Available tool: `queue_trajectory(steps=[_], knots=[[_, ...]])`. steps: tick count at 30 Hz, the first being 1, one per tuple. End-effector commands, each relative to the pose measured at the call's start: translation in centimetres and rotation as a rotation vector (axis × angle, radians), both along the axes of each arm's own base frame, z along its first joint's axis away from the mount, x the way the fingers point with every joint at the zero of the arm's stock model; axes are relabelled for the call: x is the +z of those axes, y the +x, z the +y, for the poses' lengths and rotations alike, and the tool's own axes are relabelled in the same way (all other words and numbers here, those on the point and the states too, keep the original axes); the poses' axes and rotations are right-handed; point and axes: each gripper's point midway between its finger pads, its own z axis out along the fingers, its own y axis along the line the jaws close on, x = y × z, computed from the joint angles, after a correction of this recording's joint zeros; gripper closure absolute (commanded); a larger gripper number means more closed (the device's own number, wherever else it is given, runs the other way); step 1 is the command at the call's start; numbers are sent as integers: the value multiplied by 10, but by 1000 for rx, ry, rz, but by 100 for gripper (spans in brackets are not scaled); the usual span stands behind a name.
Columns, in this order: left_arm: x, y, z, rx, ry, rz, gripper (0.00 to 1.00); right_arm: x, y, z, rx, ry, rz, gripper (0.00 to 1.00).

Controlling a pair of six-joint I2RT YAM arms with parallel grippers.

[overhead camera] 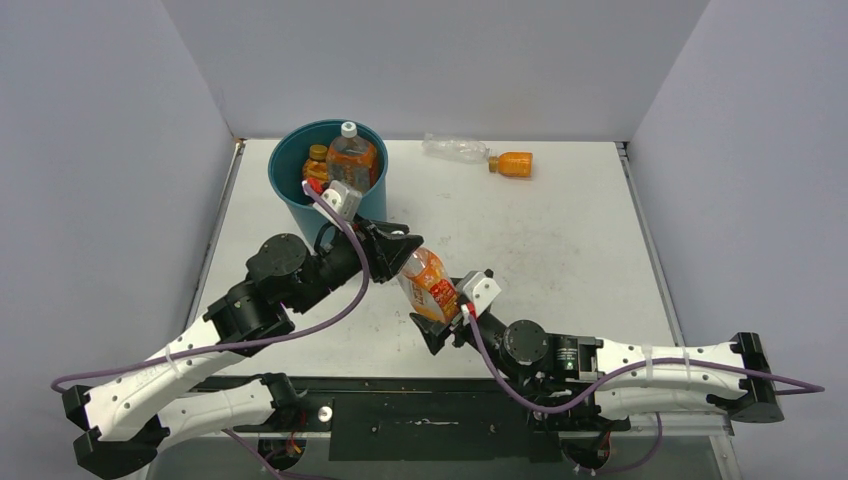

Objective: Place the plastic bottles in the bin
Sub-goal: Place the plastic bottle in the trash bin.

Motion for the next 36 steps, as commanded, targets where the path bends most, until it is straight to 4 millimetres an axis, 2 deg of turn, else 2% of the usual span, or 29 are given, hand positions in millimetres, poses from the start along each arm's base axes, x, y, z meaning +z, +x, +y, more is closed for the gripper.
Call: queue_trajectory(steps=[1, 4, 9, 14, 18, 23, 27, 31, 36], knots=[[17, 6, 13, 60, -15, -59, 100, 28, -4, 0, -7, 118, 66, 8], [33, 11, 31, 135, -5, -118, 100, 40, -14, 3, 39, 146, 134, 10], [90, 21, 80, 331, 37, -333, 100, 61, -27, -13, 85, 197, 209, 10], [146, 29, 130, 570, 151, -585, 100, 57, -17, -49, -3, 291, 213, 10], [160, 50, 145, 697, 359, -704, 100, 48, -14, -63, -29, 351, 211, 10], [162, 101, 152, 735, 438, -687, 100, 38, -8, -61, -70, 351, 221, 10], [153, 144, 161, 780, 462, -666, 100, 26, -7, -52, -85, 318, 238, 10], [136, 187, 163, 764, 498, -621, 100, 17, -6, -47, -91, 287, 240, 10], [100, 214, 151, 692, 499, -515, 100, 8, -4, -47, -115, 263, 248, 11]])
